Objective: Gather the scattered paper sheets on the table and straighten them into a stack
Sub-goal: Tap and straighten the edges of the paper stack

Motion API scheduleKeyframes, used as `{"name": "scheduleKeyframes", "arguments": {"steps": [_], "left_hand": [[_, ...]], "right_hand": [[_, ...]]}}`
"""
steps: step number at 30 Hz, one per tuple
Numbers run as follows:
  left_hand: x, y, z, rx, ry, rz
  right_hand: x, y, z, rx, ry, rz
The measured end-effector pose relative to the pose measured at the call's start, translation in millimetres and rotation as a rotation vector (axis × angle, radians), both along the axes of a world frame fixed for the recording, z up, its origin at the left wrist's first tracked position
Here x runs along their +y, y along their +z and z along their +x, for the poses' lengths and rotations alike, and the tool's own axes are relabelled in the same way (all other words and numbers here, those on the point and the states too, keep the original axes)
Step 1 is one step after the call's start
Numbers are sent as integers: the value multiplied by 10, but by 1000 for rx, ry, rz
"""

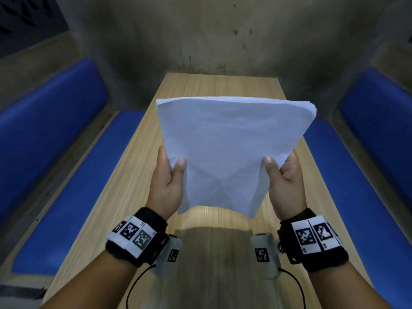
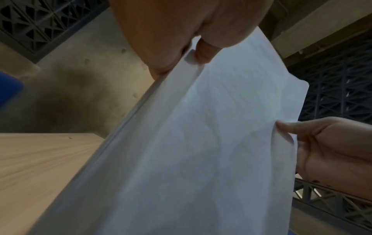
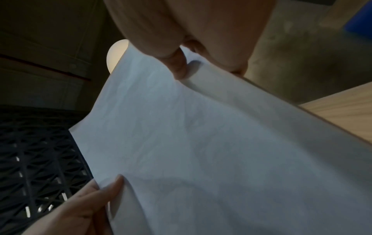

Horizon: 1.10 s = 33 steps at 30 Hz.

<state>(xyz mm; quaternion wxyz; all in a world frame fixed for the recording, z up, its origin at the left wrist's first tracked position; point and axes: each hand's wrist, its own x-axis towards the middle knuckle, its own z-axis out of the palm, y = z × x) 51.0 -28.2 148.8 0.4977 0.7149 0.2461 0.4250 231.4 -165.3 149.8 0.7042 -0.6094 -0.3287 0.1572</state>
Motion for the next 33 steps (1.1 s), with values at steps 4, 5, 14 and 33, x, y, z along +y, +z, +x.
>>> {"name": "scheduleKeyframes", "arguments": {"steps": [4, 5, 14, 33], "left_hand": [[-31, -327, -96, 104, -16, -89], [-49, -413, -133, 142, -19, -130], [142, 143, -14, 86, 83, 251], [-134, -355, 15, -21, 12, -328]], "right_hand": [[-88, -289, -82, 38, 41, -83], [-118, -368, -111, 43, 42, -118], [-66, 183, -39, -364, -110, -33], [-42, -342, -289, 79, -97, -95]]}}
